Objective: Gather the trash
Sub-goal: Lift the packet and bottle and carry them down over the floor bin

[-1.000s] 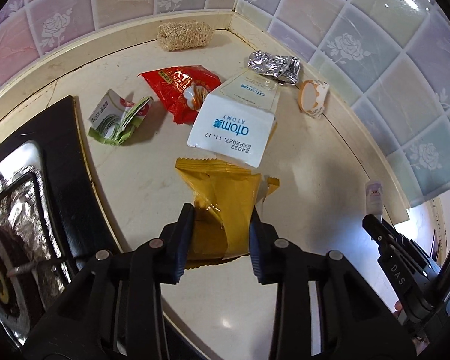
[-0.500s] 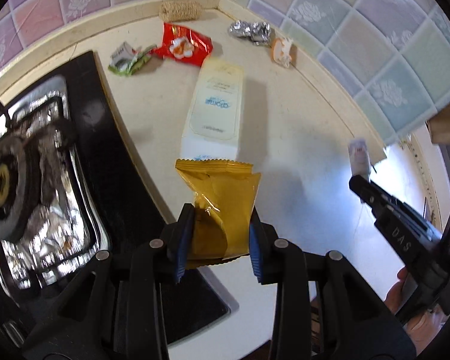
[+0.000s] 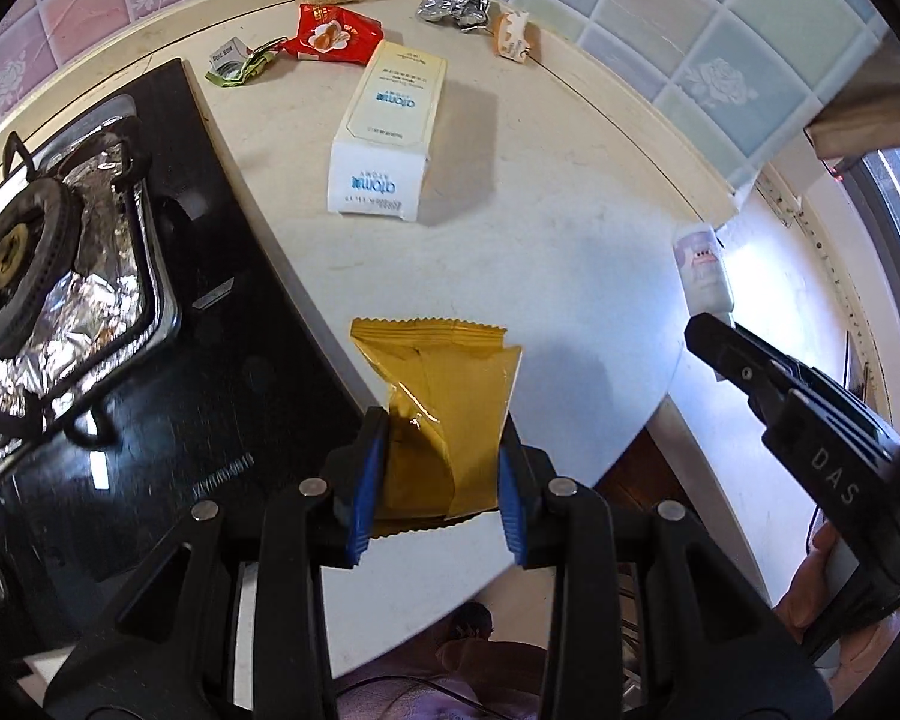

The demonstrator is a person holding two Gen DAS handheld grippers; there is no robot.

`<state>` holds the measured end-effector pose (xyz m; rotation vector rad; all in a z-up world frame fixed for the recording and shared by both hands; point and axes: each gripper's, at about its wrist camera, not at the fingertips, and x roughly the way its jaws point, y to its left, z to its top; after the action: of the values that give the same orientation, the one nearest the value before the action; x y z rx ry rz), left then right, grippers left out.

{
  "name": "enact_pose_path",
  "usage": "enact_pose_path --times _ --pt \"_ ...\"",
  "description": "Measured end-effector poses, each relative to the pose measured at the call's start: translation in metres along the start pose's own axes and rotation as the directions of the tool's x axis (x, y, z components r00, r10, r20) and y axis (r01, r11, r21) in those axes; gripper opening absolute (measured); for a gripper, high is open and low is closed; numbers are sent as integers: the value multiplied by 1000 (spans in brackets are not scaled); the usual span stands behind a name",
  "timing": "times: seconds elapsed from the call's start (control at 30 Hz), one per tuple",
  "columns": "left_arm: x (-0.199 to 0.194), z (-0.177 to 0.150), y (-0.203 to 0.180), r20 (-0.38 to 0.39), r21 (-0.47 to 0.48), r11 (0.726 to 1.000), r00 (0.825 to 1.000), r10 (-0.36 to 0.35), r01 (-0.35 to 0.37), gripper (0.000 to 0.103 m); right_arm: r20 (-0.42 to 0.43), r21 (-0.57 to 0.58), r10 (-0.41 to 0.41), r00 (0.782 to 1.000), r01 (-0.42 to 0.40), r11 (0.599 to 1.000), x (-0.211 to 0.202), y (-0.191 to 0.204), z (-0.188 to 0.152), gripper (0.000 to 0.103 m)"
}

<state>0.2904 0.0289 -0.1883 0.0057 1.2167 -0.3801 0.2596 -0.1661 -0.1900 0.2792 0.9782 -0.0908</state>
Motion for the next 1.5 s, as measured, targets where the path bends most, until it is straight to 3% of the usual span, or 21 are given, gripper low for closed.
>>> enact_pose_path --times 0.37,0.53,0.83,1.13,1.5 --pt "-33 -76 -37 41 -24 999 999 21 -20 30 4 -73 118 993 -118 990 -57 -19 -77 19" --pt "-46 -125 -57 60 -46 999 998 21 -18 30 5 -105 169 986 -167 980 -85 -34 -119 19" --pt "-40 -201 -78 15 -79 997 1000 4 -3 30 -67 -118 189 980 -196 974 -98 -66 -193 19" --pt "11 -240 -78 -76 -64 998 997 2 -7 30 -209 -56 156 965 -171 984 -39 -101 -255 19" --pt "165 -275 -60 -186 -32 999 982 -31 25 30 -353 -12 65 933 -74 997 107 -150 -348 19"
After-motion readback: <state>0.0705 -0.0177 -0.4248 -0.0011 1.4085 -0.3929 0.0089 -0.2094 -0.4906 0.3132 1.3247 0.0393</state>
